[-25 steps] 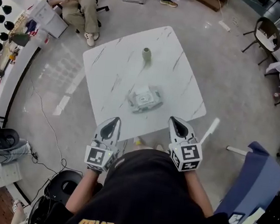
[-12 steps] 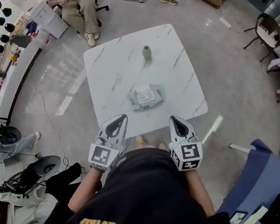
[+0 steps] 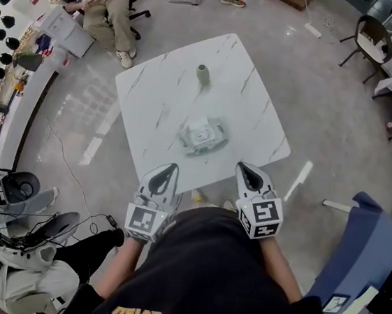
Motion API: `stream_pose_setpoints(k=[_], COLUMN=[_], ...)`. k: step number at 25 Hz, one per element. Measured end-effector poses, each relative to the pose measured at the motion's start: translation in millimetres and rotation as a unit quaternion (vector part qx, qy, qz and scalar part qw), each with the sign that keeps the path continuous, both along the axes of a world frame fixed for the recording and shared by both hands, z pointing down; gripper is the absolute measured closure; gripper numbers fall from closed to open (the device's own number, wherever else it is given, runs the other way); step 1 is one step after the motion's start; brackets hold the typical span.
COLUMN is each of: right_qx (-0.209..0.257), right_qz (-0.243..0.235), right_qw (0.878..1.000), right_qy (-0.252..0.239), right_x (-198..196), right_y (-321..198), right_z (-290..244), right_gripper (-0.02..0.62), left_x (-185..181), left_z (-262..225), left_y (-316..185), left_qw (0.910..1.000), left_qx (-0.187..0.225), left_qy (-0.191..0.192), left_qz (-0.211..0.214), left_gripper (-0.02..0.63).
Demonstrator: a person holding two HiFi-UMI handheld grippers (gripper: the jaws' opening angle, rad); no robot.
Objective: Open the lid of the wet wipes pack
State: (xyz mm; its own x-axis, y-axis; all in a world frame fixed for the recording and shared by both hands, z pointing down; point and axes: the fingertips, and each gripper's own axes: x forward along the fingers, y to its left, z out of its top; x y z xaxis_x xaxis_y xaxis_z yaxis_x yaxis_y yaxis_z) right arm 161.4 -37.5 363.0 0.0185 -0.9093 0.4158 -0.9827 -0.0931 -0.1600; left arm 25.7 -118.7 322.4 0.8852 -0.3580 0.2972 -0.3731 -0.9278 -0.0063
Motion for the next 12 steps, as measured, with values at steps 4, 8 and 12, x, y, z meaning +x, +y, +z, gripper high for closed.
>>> stream_pose_setpoints(k=[4, 8, 12], right_qx=[0.0, 0.001, -0.003], right_qz=[0.002, 0.001, -0.001], right_qw=[1.0, 1.0, 1.0], right_qy=[0.002, 0.012, 0.015], right_x=[0.4, 0.4, 0.6], right_y=[2.4, 4.9, 8.8], right_z=[-2.4, -6.0, -2.9], right_gripper=[0.594, 0.594, 0.594], left_x=[-2.0, -2.8, -2.5], left_z=[-0.1, -2.8, 0.4], left_y=[3.9, 6.7, 9.0], left_qw=[0.9998, 0.9998, 0.9999], left_qx=[0.014, 0.013, 0.01], left_qy=[-0.013, -0.013, -0.012], left_qz=[0.008, 0.007, 0.005], left_gripper=[0.589, 0.589, 0.589])
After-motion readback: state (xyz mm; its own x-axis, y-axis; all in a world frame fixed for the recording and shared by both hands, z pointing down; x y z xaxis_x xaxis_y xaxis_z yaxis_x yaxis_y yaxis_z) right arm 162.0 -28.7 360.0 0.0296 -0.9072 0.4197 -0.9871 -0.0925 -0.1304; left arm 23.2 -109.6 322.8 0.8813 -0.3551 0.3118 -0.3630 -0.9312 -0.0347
